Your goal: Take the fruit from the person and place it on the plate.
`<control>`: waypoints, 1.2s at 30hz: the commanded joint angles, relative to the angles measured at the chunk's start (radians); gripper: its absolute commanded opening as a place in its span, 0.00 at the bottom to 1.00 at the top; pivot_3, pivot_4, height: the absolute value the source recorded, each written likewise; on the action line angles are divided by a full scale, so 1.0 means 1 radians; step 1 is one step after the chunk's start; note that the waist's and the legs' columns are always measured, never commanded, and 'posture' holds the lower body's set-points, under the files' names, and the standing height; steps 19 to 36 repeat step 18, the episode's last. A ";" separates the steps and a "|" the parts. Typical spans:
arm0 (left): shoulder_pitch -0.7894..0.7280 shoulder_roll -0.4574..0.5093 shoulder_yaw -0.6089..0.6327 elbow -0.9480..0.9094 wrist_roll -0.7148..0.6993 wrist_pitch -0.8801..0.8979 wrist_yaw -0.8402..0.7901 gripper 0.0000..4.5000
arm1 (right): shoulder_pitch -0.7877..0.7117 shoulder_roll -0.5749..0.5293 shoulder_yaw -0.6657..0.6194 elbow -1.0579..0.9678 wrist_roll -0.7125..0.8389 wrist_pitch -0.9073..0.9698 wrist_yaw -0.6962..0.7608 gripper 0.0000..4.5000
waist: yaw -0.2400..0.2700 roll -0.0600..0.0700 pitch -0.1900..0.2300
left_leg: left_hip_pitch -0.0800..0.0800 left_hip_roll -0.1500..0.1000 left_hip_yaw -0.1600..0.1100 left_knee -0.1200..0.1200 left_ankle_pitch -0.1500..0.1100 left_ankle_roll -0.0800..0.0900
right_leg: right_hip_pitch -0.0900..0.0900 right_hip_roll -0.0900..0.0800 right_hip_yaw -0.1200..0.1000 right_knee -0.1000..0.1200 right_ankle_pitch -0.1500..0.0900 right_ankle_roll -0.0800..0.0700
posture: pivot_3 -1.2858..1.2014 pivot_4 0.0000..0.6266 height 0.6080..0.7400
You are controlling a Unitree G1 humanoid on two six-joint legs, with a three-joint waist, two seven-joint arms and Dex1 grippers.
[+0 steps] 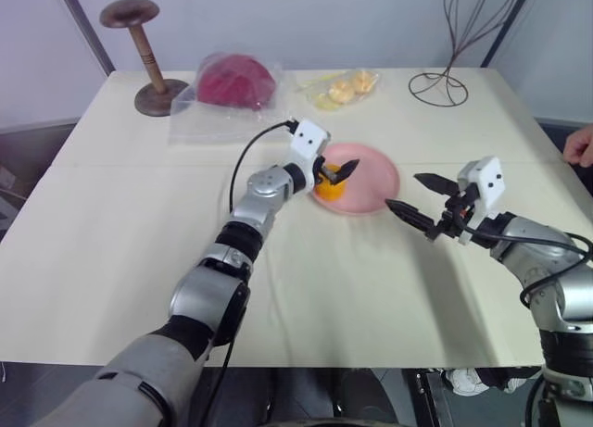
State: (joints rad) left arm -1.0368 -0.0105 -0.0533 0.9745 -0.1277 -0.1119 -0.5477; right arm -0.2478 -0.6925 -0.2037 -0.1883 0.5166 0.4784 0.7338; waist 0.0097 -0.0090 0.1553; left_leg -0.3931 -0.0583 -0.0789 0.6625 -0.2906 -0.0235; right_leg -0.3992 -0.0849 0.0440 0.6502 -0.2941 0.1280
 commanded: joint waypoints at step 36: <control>0.493 0.356 0.213 -1.080 -0.176 0.526 0.104 0.99 | -0.149 0.092 -0.057 0.278 -0.110 -0.222 -0.101 1.00 | -0.019 0.000 0.000 | -0.001 0.001 0.000 0.000 0.001 -0.002 | -0.002 0.000 0.001 0.002 0.000 0.000 | 0.52 0.24 1.00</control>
